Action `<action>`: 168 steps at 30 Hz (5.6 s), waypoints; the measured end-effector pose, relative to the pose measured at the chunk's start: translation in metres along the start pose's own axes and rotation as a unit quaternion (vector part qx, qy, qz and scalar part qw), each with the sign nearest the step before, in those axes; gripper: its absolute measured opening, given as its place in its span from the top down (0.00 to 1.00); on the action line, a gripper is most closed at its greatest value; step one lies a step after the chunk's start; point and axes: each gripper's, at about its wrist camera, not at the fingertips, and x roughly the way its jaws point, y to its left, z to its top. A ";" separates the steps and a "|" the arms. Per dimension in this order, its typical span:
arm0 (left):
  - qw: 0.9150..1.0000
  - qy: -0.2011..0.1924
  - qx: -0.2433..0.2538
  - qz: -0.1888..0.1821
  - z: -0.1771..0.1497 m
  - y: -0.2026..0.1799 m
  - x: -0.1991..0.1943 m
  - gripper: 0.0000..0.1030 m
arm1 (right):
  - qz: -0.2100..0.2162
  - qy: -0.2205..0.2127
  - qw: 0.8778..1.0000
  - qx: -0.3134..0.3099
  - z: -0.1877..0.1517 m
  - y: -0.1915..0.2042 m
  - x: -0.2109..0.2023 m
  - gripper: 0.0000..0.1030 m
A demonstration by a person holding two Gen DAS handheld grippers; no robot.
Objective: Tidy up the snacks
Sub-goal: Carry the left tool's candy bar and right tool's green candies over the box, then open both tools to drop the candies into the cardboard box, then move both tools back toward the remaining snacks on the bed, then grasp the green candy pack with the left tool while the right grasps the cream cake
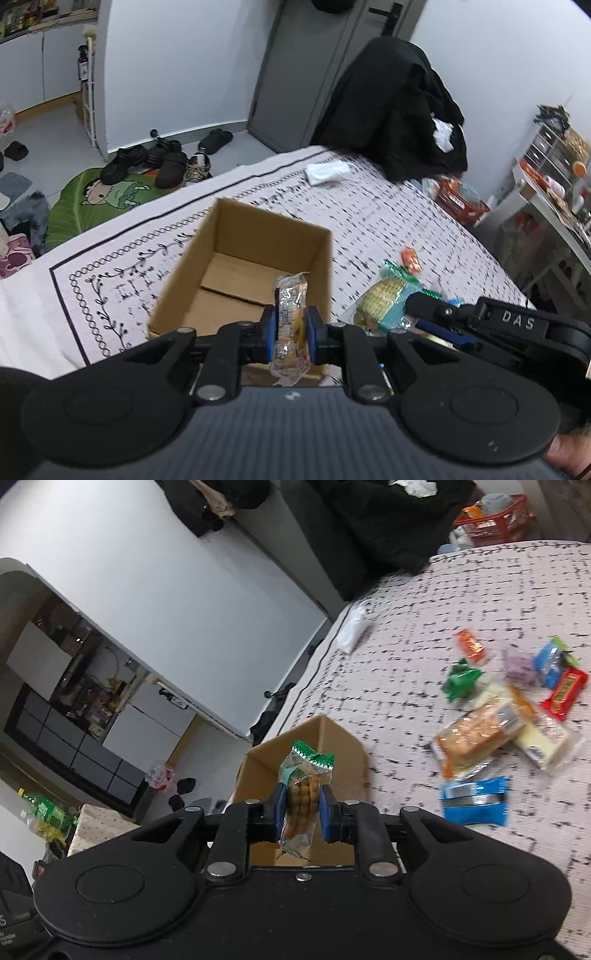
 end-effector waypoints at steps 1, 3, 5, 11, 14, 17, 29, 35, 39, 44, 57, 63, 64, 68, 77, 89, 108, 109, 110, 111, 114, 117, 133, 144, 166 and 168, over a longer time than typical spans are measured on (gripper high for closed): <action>1.000 -0.001 -0.004 0.001 0.003 0.004 0.001 0.84 | 0.002 0.001 1.000 0.000 -0.001 0.002 0.003 0.82; 1.000 -0.002 -0.011 0.004 0.007 0.011 0.002 0.84 | 0.005 0.004 1.000 -0.004 -0.003 0.007 0.009 0.82; 1.000 -0.003 -0.017 0.005 0.012 0.018 0.004 0.84 | 0.009 0.008 1.000 -0.007 -0.005 0.012 0.016 0.82; 0.999 0.007 -0.031 0.006 0.020 0.034 0.016 0.84 | 0.010 0.022 1.000 -0.003 -0.011 0.017 0.038 0.82; 0.999 0.012 -0.037 0.007 0.023 0.041 0.024 0.84 | 0.006 0.029 1.000 -0.004 -0.014 0.019 0.049 0.82; 0.999 0.021 -0.043 0.009 0.025 0.047 0.032 0.84 | 0.000 0.036 0.999 -0.014 -0.017 0.025 0.056 0.82; 0.996 0.061 -0.059 0.022 0.020 0.066 0.062 0.83 | -0.018 0.065 0.996 -0.060 -0.027 0.040 0.075 0.82; 0.996 0.062 -0.055 0.023 0.022 0.069 0.059 0.79 | -0.024 0.081 0.994 -0.076 -0.031 0.045 0.083 0.82; 0.997 0.053 -0.055 0.030 0.026 0.070 0.052 0.75 | -0.024 0.088 0.992 -0.087 -0.034 0.050 0.085 0.82; 0.996 0.051 -0.059 0.036 0.027 0.073 0.042 0.61 | -0.024 0.108 0.989 -0.094 -0.039 0.053 0.087 0.78; 0.996 0.034 -0.048 0.061 0.020 0.064 0.013 0.18 | -0.055 0.071 0.991 -0.102 -0.029 0.056 0.048 0.49; 0.997 0.017 -0.039 0.060 0.018 0.056 0.000 0.00 | -0.074 0.057 0.990 -0.105 -0.023 0.050 0.023 0.33; 0.998 0.014 -0.035 0.058 0.017 0.054 -0.003 0.00 | -0.078 0.055 0.990 -0.107 -0.022 0.049 0.019 0.31; 0.998 0.009 -0.026 0.054 0.014 0.043 -0.008 0.00 | -0.100 0.050 0.988 -0.107 -0.019 0.042 0.005 0.21; 0.999 0.003 -0.007 0.050 0.007 0.018 -0.016 0.00 | -0.134 0.033 0.986 -0.088 -0.008 0.022 -0.026 0.14; 1.000 0.010 0.007 0.014 -0.002 -0.025 -0.021 0.00 | -0.151 0.008 0.985 -0.078 0.011 -0.009 -0.067 0.05; 0.999 0.028 0.024 -0.007 -0.024 -0.091 -0.005 0.00 | -0.161 -0.011 0.986 -0.041 0.028 -0.066 -0.097 0.04; 0.999 0.029 0.026 -0.004 -0.026 -0.094 -0.003 0.00 | -0.160 -0.011 0.986 -0.039 0.029 -0.070 -0.098 0.04; 0.999 0.030 0.027 -0.003 -0.027 -0.096 -0.001 0.00 | -0.159 -0.012 0.987 -0.036 0.029 -0.074 -0.100 0.04; 0.999 0.031 0.026 -0.001 -0.029 -0.099 0.001 0.00 | -0.159 -0.013 0.987 -0.035 0.029 -0.077 -0.101 0.04; 0.999 0.034 0.026 0.003 -0.033 -0.103 0.007 0.01 | -0.159 -0.012 0.987 -0.028 0.029 -0.086 -0.102 0.05; 0.999 0.036 0.019 0.004 -0.038 -0.107 0.014 0.02 | -0.151 -0.013 0.988 -0.015 0.030 -0.095 -0.104 0.08; 0.996 0.088 -0.009 0.011 -0.071 -0.118 0.073 0.33 | -0.138 0.003 0.990 0.035 0.036 -0.132 -0.093 0.38; 0.993 0.117 -0.018 0.027 -0.081 -0.116 0.117 0.38 | -0.146 0.039 0.988 0.023 0.045 -0.138 -0.056 0.44; 0.990 0.130 -0.036 0.041 -0.079 -0.103 0.156 0.72 | -0.224 0.099 0.962 -0.117 0.047 -0.128 0.022 0.42; 0.991 0.126 -0.038 0.035 -0.076 -0.103 0.153 0.72 | -0.225 0.102 0.961 -0.128 0.048 -0.127 0.027 0.42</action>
